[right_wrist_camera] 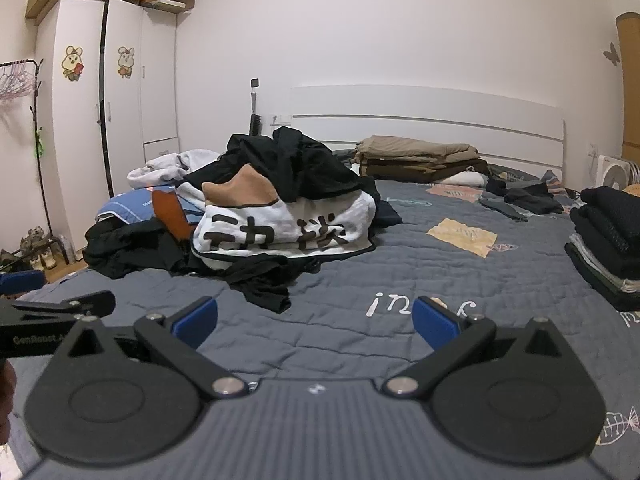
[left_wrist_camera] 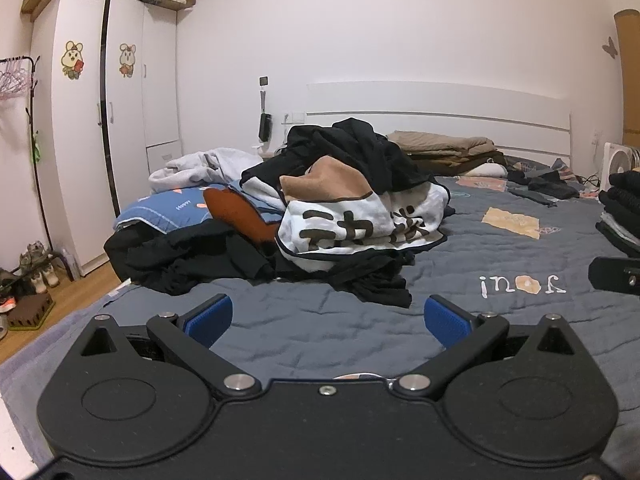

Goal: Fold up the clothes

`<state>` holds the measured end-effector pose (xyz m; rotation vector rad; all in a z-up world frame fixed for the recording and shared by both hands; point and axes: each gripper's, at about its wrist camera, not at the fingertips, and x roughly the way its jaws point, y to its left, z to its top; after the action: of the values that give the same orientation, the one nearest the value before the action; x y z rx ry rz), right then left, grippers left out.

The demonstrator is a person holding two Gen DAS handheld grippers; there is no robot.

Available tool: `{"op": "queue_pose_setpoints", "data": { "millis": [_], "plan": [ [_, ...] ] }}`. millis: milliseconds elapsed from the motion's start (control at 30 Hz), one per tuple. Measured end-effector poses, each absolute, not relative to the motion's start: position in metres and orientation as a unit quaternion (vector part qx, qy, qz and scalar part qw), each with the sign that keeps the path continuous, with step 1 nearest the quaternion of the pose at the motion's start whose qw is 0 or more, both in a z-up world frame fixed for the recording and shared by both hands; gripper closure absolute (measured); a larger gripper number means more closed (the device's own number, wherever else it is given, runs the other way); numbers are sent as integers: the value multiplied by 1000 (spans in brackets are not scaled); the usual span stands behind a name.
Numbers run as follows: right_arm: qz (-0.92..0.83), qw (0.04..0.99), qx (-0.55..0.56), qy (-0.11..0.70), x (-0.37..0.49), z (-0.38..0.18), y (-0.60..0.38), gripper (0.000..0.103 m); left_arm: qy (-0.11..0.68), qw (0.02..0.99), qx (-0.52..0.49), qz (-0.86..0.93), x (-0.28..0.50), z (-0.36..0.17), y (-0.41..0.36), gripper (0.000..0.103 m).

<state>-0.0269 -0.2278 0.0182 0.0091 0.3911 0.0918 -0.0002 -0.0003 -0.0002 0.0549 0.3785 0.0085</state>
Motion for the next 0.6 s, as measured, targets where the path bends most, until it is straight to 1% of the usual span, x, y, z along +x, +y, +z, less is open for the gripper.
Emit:
{"op": "queue_pose_setpoints", "data": {
  "millis": [600],
  "plan": [
    [50, 979, 5, 198, -25, 15, -224, 0, 189, 981, 32, 8, 0, 1, 1, 0]
  ]
}}
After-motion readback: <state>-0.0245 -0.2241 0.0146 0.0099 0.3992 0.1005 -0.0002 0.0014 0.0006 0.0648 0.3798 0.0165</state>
